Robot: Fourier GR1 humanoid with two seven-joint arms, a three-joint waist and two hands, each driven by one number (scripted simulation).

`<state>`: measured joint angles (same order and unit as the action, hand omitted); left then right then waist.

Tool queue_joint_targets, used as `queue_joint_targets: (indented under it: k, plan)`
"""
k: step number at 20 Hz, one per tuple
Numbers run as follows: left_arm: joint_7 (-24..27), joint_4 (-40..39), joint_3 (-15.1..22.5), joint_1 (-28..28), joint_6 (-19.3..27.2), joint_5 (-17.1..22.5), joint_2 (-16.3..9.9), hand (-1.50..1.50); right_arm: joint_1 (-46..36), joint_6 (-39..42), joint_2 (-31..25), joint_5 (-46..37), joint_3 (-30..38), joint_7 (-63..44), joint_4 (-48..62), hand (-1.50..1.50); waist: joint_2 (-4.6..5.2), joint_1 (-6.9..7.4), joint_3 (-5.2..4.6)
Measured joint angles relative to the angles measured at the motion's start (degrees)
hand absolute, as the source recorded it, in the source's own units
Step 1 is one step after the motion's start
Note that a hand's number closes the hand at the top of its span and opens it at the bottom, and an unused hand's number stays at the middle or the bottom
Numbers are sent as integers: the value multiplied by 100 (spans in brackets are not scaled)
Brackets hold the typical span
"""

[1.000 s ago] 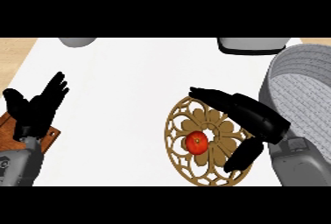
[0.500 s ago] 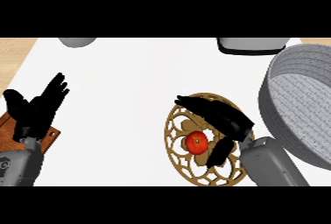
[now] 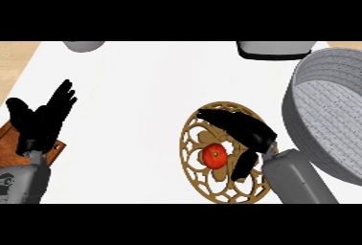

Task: Pick the tomato from the placemat and place it in the basket

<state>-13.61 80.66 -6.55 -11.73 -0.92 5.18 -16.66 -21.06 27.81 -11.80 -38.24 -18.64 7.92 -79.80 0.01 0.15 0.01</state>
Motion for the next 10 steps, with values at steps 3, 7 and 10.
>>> queue_joint_targets:
  k: [3,7,10]
  plan:
    - [53,-85,-19,-62,-9,-88,63,0,7,165,-56,-12,189,224,14,-150,0,-7,0]
    - [99,-61,-109,7,-129,-71,65,0,128,319,27,-53,202,406,-16,-150,-1,-7,0]
    - [51,-74,-236,-48,-240,-32,-5,0,213,427,44,-113,228,558,-65,-150,-2,-9,-1]
